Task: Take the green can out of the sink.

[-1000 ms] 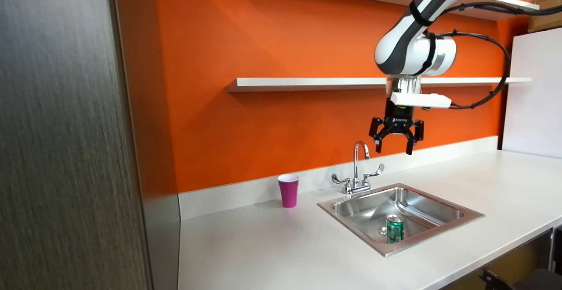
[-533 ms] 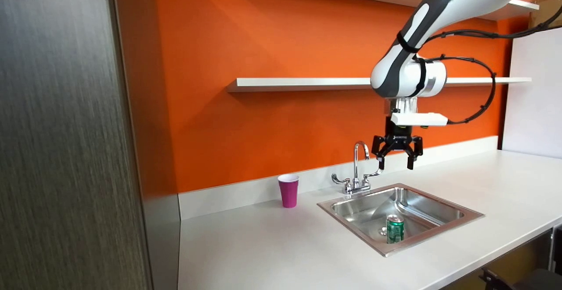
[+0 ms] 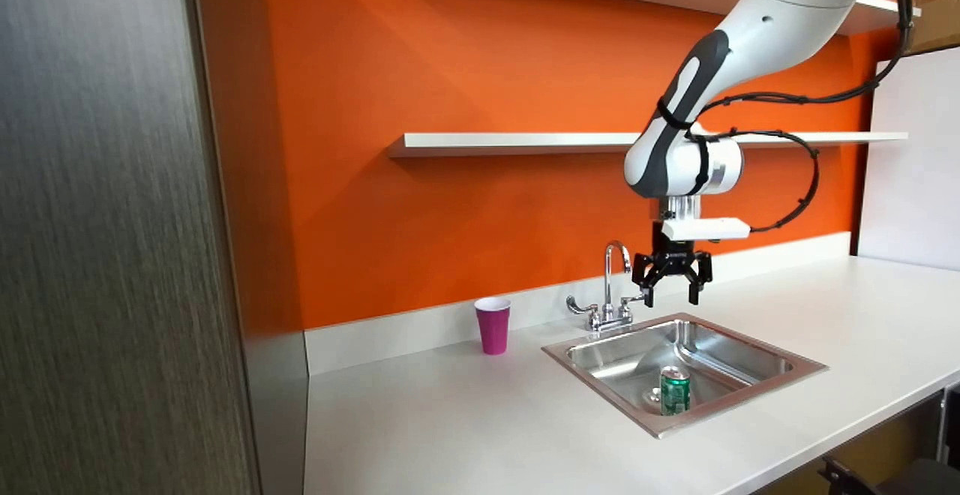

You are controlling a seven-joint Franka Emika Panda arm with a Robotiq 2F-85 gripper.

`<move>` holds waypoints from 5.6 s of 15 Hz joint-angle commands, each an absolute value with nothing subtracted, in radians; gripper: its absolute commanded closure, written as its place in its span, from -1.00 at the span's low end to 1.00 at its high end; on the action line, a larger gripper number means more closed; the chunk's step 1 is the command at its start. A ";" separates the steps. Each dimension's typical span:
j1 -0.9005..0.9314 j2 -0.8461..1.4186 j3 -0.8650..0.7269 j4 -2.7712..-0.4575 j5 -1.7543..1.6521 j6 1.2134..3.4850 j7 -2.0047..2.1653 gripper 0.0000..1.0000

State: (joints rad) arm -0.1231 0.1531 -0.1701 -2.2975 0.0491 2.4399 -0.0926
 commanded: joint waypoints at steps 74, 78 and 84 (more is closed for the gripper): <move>-0.179 0.631 -0.123 -2.046 -0.005 2.655 -0.165 0.23; -0.152 0.557 -0.125 -2.081 -0.011 2.641 -0.154 0.23; -0.111 0.421 -0.126 -2.160 -0.019 2.599 -0.139 0.23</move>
State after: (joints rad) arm -0.1241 0.5317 -0.1286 -2.0897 0.0220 2.6475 -0.1763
